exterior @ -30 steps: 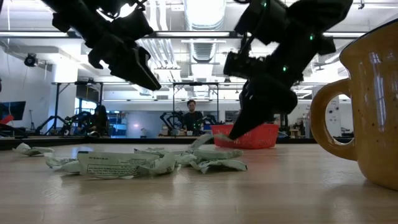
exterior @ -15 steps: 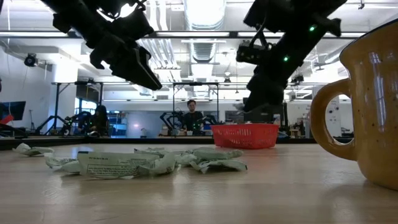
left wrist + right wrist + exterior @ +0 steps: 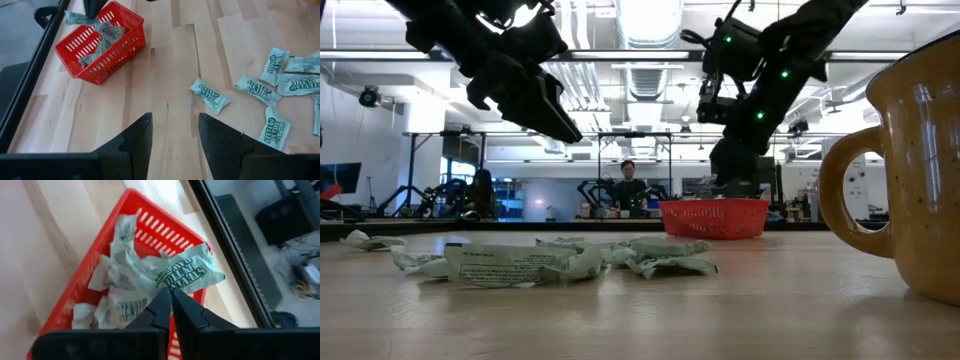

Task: Pick and place Stevia / Truvia into bins
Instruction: Put the stevia packet into the red basket

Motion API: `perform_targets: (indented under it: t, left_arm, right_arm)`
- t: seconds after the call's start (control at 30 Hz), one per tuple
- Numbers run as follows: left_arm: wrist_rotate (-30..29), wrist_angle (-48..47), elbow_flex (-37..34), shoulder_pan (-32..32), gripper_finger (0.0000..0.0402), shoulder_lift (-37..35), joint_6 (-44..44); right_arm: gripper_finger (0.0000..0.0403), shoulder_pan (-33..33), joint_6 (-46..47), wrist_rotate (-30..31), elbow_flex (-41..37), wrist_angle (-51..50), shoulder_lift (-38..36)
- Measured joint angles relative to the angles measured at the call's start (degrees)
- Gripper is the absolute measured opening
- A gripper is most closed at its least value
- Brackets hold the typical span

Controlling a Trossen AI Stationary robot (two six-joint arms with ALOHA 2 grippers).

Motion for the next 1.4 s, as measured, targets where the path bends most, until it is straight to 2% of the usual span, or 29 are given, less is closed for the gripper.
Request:
perform_targets:
  t: [0.2, 0.43, 0.63, 0.73, 0.93, 1.13, 1.4]
  left_arm:
    - [0.0, 0.0, 0.0, 0.0, 0.0144, 0.0, 0.0]
    - [0.0, 2.9, -0.3, 0.0, 0.0144, 0.6, -0.1]
    - [3.7, 6.5, -0.7, 0.0, 0.0144, 5.6, 1.7]
    - [7.1, 8.4, -0.4, 0.0, 0.0144, 9.9, 2.9]
    - [12.7, 13.3, 2.0, 0.0, 0.0144, 19.1, 3.1]
    - [13.1, 15.5, 5.5, 0.0, 0.0144, 26.3, 4.2]
    - [13.3, 15.3, 9.4, 0.7, 0.014, 32.7, 4.0]
  right_arm:
    - [0.0044, -3.9, -4.0, -8.3, 0.0, 4.8, 0.0]
    - [0.0101, -4.7, -0.8, -9.2, 0.0, 4.9, -0.5]
    - [0.0121, -2.8, -1.9, -24.4, 0.0, 5.0, -2.3]
    - [0.0122, -0.9, -2.1, -28.7, 0.0, 4.4, -3.4]
    - [0.0114, 4.7, -2.2, -29.7, 0.0, 1.9, -5.2]
    - [0.0104, 10.1, -1.0, -29.3, -0.2, 1.1, -5.5]
    - [0.0089, 14.2, 2.3, -29.2, -1.5, 0.3, -5.5]
